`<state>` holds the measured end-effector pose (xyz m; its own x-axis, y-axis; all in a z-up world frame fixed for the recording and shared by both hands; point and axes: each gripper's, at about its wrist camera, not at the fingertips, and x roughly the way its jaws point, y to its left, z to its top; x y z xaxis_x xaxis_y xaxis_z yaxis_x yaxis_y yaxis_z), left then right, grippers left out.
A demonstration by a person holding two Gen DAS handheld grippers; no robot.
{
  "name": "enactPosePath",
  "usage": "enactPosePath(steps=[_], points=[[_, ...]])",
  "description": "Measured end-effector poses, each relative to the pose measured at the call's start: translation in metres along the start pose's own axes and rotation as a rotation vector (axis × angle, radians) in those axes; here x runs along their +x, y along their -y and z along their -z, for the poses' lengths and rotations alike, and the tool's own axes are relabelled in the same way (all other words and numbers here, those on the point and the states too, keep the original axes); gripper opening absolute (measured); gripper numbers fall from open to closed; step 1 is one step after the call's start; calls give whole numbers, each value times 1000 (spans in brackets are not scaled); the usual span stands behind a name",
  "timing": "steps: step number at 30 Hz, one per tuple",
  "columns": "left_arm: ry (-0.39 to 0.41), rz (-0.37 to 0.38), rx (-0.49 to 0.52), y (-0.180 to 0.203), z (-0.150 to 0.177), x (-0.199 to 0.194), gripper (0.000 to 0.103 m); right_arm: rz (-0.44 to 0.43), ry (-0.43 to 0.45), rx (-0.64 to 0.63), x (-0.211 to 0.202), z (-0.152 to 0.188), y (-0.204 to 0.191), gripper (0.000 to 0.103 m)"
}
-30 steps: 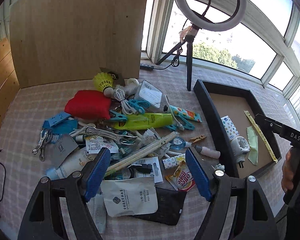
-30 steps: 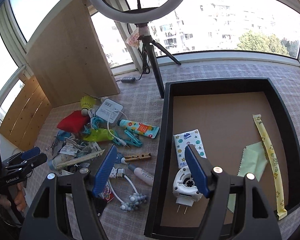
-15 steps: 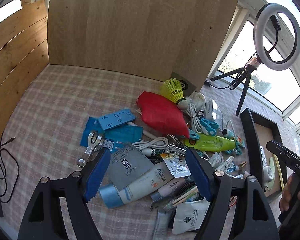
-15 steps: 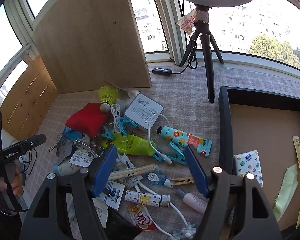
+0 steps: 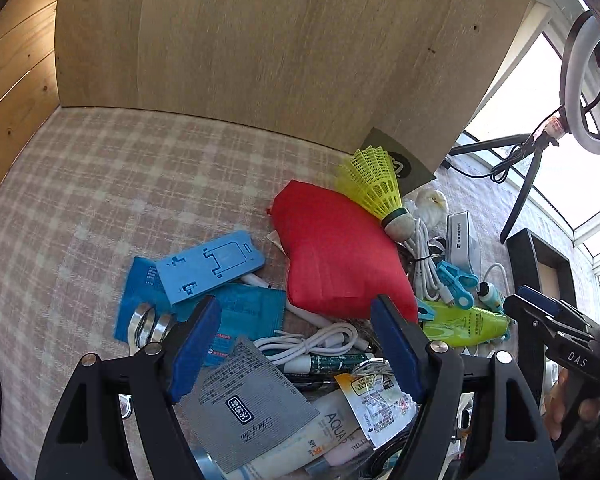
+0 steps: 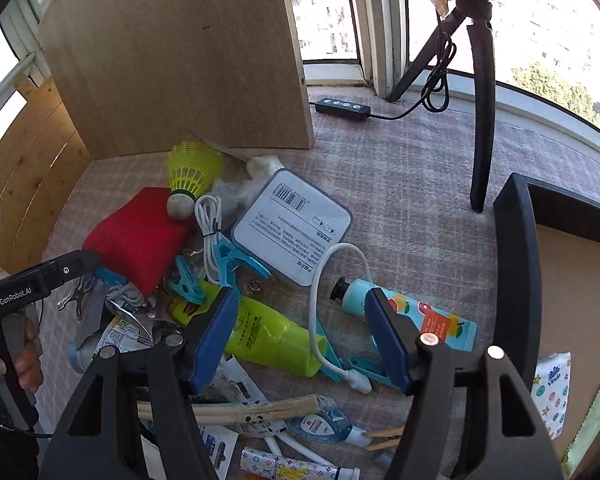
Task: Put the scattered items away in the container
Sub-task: 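Grasp the red pouch with the left tool while the right tool grasps the white cable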
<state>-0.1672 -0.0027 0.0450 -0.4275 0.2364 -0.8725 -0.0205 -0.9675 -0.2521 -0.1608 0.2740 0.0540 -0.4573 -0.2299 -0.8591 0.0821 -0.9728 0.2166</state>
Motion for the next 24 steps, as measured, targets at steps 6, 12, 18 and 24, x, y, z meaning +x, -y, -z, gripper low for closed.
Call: enactPosePath(steps=[6,12,18,24], points=[[-10,10,-11,3,-8,14,72,-18,-40,-8,19,-3,2,44],[1,43,-22,7,-11,20,13,-36,-62,-4,28,-2,3,15],[21,45,-13,11,-8,15,0,-28,-21,21,15,0,8,4],[79,47,-8,12,-10,-11,0,-44,40,51,-11,-2,15,4]])
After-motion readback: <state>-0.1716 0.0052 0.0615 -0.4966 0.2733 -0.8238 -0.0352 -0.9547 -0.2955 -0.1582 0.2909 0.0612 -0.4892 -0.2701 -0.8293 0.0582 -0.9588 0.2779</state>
